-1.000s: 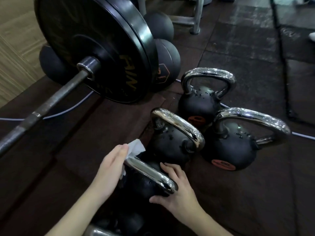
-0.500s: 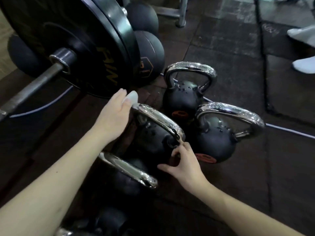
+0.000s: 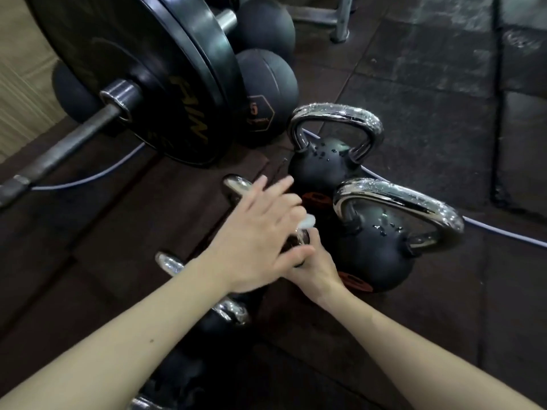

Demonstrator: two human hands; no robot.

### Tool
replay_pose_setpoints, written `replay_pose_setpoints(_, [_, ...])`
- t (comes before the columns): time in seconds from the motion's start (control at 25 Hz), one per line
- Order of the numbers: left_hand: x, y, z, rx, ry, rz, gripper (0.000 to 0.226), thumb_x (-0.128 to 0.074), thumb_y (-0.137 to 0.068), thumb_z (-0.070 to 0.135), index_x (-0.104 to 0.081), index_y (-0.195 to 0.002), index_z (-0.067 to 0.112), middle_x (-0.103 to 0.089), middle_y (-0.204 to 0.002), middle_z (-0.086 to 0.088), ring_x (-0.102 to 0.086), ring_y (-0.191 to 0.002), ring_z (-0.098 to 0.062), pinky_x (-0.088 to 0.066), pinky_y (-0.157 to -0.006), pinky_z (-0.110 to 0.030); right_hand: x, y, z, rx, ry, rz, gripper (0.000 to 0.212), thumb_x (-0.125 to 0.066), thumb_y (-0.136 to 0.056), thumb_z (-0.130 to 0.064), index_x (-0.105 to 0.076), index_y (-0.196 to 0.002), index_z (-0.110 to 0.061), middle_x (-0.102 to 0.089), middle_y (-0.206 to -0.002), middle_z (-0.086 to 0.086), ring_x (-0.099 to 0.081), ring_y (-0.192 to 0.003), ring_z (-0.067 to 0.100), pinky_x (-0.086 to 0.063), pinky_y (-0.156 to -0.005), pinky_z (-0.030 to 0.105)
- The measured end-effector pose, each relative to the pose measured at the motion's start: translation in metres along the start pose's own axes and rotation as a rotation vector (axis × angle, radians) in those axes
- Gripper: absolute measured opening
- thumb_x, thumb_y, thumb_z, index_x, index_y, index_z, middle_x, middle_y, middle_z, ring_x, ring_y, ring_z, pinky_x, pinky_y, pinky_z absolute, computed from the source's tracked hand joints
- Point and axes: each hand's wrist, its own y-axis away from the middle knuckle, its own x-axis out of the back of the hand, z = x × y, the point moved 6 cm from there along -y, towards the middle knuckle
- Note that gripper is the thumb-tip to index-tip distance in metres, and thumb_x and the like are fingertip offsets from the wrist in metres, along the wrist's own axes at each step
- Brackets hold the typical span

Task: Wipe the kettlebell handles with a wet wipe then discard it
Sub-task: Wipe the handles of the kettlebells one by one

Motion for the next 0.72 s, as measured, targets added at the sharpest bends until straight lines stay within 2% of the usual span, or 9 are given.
replay_pose_setpoints(0.12, [-0.002, 0.004, 0.010, -0.130, -0.084, 0.031, 0.058, -0.041, -0.104, 0.062, -0.063, -0.131, 0.016, -0.060, -0.135, -0.001, -0.040, -0.151, -0.029, -0.017, -0.130, -0.051, -0.002, -0.002, 0.001, -0.009, -0.026, -0.045, 0.100, -0.088, -0.062, -0.056, -0.037, -0.146, -0.038, -0.065, -0.124, -0.017, -0.065, -0.113, 0.005, -0.047, -0.079, 0.011])
replay_pose_setpoints(0.2, [0.005, 0.004, -0.010, -0.023, -0.007, 0.091, 0.053, -0.038, -0.104, 0.059, -0.065, -0.126, 0.019, -0.062, -0.126, 0.003, -0.045, -0.145, -0.026, -0.017, -0.129, -0.046, -0.005, -0.002, 0.004, 0.010, -0.011, -0.025, 0.107, -0.098, -0.061, -0.048, -0.037, -0.149, -0.036, -0.062, -0.132, -0.016, -0.061, -0.120, 0.005, -0.046, -0.092, 0.013])
replay_pose_setpoints(0.28, [0.007, 0.002, -0.039, 0.150, 0.101, 0.142, 0.047, -0.030, -0.106, 0.056, -0.067, -0.116, 0.028, -0.060, -0.115, 0.013, -0.050, -0.134, -0.022, -0.026, -0.123, -0.042, -0.006, -0.001, 0.005, -0.012, -0.031, -0.022, 0.114, -0.101, -0.059, -0.043, -0.035, -0.152, -0.037, -0.061, -0.138, -0.014, -0.058, -0.126, 0.006, -0.044, -0.106, 0.021])
replay_pose_setpoints(0.36, [0.006, 0.000, -0.072, 0.452, 0.410, 0.210, 0.044, -0.026, -0.105, 0.055, -0.067, -0.100, 0.039, -0.057, -0.102, 0.018, -0.057, -0.108, -0.020, -0.043, -0.105, -0.043, -0.004, -0.002, 0.008, -0.018, -0.043, -0.027, 0.116, -0.101, -0.058, -0.045, -0.033, -0.151, -0.041, -0.062, -0.139, -0.013, -0.058, -0.129, 0.008, -0.044, -0.113, 0.028])
replay_pose_setpoints(0.44, [-0.003, 0.002, -0.097, 0.849, 0.891, 0.255, 0.065, -0.021, -0.104, 0.064, -0.075, -0.095, 0.029, -0.069, -0.094, 0.007, -0.066, -0.092, -0.025, -0.052, -0.091, -0.042, -0.003, 0.000, 0.008, -0.025, -0.044, -0.042, 0.115, -0.101, -0.058, -0.047, -0.032, -0.150, -0.044, -0.063, -0.138, -0.014, -0.058, -0.130, 0.010, -0.045, -0.115, 0.031])
replay_pose_setpoints(0.52, [-0.018, 0.005, -0.106, 1.030, 1.145, 0.222, 0.083, -0.015, -0.105, 0.068, -0.081, -0.092, 0.021, -0.077, -0.088, -0.009, -0.071, -0.083, -0.021, -0.056, -0.087, -0.037, -0.003, 0.000, 0.008, -0.034, -0.042, -0.053, 0.116, -0.100, -0.057, -0.049, -0.029, -0.150, -0.048, -0.062, -0.140, -0.015, -0.055, -0.133, 0.011, -0.044, -0.117, 0.034])
replay_pose_setpoints(0.6, [-0.010, 0.001, -0.098, 1.026, 1.080, 0.191, 0.084, -0.016, -0.102, 0.069, -0.081, -0.090, 0.017, -0.077, -0.088, -0.014, -0.073, -0.085, -0.027, -0.057, -0.096, -0.046, -0.004, 0.000, 0.008, -0.027, -0.042, -0.044, 0.117, -0.099, -0.056, -0.050, -0.029, -0.149, -0.050, -0.060, -0.142, -0.015, -0.054, -0.135, 0.011, -0.043, -0.118, 0.037])
replay_pose_setpoints(0.64, [0.005, -0.004, -0.092, 0.926, 0.890, 0.197, 0.078, -0.019, -0.101, 0.064, -0.078, -0.089, 0.014, -0.075, -0.087, -0.016, -0.071, -0.088, -0.035, -0.056, -0.097, -0.052, -0.005, -0.001, 0.009, -0.028, -0.038, -0.037, 0.117, -0.100, -0.056, -0.050, -0.029, -0.149, -0.049, -0.060, -0.143, -0.014, -0.054, -0.135, 0.011, -0.043, -0.118, 0.037])
replay_pose_setpoints(0.72, [0.024, -0.022, -0.048, 0.451, 0.214, 0.136, 0.061, -0.025, -0.098, 0.045, -0.073, -0.087, 0.008, -0.071, -0.083, -0.019, -0.068, -0.096, -0.043, -0.049, -0.100, -0.056, -0.004, -0.004, 0.011, -0.035, -0.022, -0.028, 0.114, -0.098, -0.056, -0.049, -0.034, -0.151, -0.043, -0.060, -0.140, -0.014, -0.055, -0.131, 0.009, -0.045, -0.114, 0.030])
